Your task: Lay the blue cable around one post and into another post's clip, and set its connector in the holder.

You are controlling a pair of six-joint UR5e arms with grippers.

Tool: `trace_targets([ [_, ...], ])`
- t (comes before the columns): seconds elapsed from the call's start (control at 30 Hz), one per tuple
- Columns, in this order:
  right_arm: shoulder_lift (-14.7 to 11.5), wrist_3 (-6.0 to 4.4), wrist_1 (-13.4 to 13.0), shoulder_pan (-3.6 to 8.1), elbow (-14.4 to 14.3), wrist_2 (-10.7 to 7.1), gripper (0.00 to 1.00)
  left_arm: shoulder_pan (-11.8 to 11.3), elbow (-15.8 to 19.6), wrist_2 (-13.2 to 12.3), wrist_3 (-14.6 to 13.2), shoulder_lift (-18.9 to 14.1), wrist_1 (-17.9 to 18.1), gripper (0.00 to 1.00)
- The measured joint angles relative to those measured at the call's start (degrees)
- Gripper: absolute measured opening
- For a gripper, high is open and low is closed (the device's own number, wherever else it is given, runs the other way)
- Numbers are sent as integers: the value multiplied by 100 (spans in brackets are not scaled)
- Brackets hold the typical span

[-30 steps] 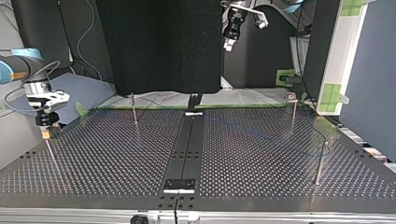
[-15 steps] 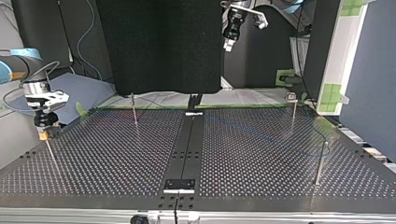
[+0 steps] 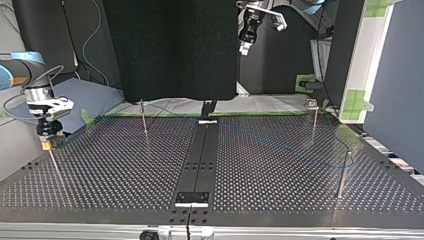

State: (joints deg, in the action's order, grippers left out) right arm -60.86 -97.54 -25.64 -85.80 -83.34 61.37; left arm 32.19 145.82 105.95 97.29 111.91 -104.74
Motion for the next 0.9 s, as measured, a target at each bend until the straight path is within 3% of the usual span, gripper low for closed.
trace_targets([
  [0.9,0,0,0,0,0,0,100,58,-36,-80,145,0,-267,100],
])
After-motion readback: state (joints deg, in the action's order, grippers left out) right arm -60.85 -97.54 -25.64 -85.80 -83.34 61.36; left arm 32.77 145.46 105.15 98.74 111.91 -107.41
